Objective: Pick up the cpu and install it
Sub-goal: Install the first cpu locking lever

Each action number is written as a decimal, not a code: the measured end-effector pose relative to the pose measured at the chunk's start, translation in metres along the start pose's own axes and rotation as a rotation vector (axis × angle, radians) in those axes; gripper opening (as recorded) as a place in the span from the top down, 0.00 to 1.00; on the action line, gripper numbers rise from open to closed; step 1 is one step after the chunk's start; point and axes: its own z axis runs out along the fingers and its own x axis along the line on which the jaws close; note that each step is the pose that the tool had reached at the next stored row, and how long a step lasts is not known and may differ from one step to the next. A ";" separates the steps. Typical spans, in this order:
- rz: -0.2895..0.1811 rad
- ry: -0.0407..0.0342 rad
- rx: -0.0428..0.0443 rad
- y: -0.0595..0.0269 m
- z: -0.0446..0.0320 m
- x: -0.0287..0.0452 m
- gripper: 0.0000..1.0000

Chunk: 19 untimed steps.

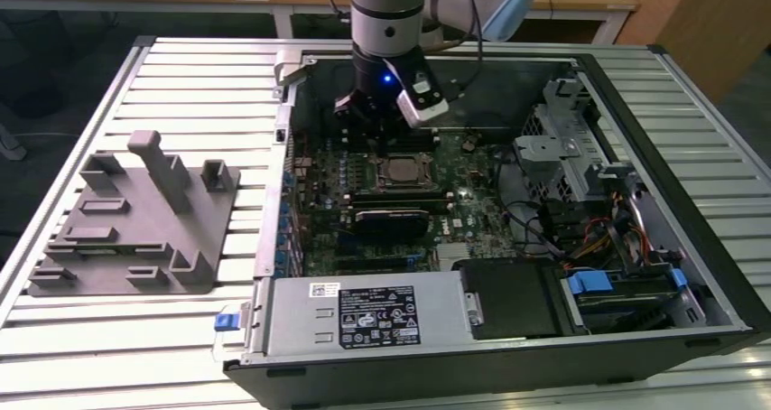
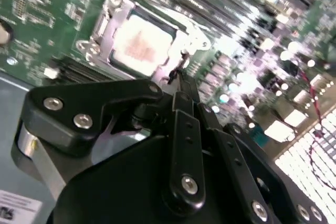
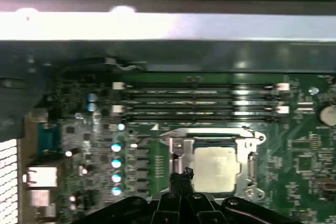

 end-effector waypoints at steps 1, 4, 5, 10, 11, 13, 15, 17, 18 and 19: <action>0.000 -0.0002 0.0000 0.0000 -0.0001 0.0025 0.89; 0.000 -0.0006 0.0000 -0.0001 -0.0001 0.0091 0.89; 0.000 -0.0007 0.0000 -0.0001 -0.0002 0.0117 0.89; 0.000 -0.0015 0.0000 -0.0003 -0.0004 0.0253 0.89; 0.000 -0.0015 0.0000 -0.0003 -0.0004 0.0277 0.89; 0.000 -0.0018 -0.0001 -0.0004 -0.0004 0.0322 0.89; 0.000 -0.0018 0.0000 -0.0003 -0.0005 0.0337 0.89; 0.000 -0.0018 0.0000 -0.0004 -0.0005 0.0338 0.89; 0.000 -0.0018 0.0000 -0.0004 -0.0005 0.0338 0.89; 0.000 -0.0018 0.0000 -0.0004 -0.0005 0.0339 0.89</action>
